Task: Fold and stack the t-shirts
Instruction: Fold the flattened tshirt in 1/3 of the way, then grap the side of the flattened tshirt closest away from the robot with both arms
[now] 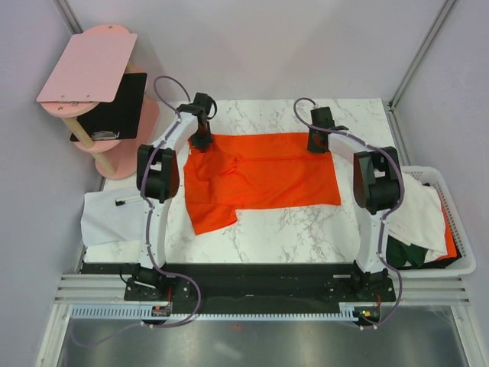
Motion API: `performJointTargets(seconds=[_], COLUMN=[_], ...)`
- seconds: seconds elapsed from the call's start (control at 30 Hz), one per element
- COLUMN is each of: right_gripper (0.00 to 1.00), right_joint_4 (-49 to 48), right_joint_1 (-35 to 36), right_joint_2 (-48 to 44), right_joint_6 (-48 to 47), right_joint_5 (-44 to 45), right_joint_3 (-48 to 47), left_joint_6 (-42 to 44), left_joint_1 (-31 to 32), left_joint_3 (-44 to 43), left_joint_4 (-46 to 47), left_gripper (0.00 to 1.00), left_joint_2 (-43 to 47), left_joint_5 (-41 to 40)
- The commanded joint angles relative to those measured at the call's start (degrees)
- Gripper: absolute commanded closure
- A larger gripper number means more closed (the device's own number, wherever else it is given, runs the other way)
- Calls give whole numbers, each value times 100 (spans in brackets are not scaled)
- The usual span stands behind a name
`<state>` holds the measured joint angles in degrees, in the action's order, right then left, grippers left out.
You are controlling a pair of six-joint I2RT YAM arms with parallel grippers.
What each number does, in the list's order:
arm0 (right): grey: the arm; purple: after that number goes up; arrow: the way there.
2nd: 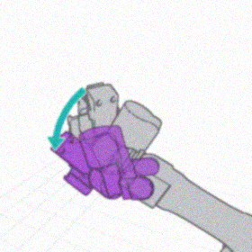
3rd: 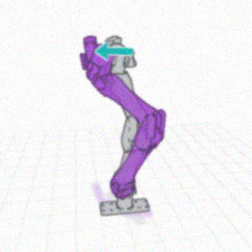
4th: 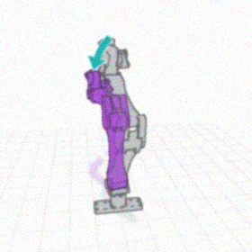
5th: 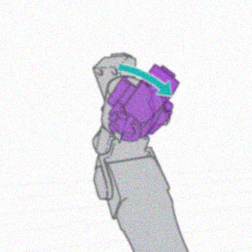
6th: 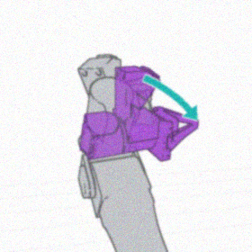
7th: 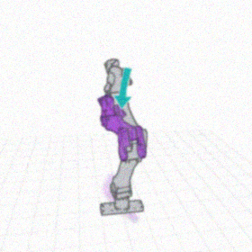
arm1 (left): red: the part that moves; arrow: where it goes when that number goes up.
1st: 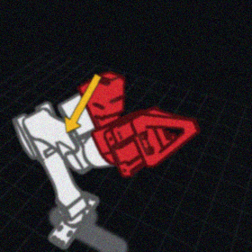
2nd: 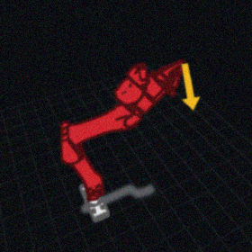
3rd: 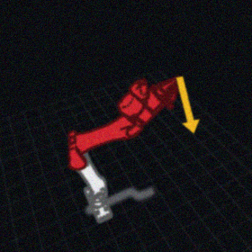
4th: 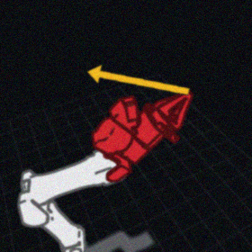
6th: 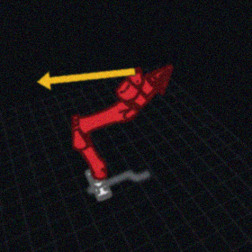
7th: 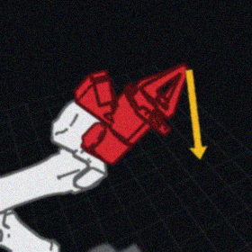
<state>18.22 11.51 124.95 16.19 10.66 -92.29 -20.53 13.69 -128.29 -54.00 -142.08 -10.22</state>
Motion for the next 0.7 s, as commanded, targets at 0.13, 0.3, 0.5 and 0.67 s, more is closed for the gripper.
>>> performJointTargets(seconds=[0.13, 0.3, 0.5, 0.67], right_gripper=[27, 2, 2, 6], right_joint_4=[-178, 32, 401, 718], right_joint_1=[18, 18, -8, -114], right_joint_2=[-3009, -4275, -5453, -6296], right_joint_6=[-45, 305, 1183, 1694], right_joint_5=[253, -11, -380, -301], right_joint_3=[1773, 2845, 4233, 4965], left_joint_6=[-231, -328, -1143, -1953], left_joint_1=[160, 555, 1302, 1968], left_joint_3=[2392, 3929, 6117, 7641], left_joint_4=[662, 776, 969, 1330], left_gripper=[5, 0, 2, 5], left_joint_2=[3386, 4828, 6426, 7588], left_joint_5=[-270, -217, -411, -437])
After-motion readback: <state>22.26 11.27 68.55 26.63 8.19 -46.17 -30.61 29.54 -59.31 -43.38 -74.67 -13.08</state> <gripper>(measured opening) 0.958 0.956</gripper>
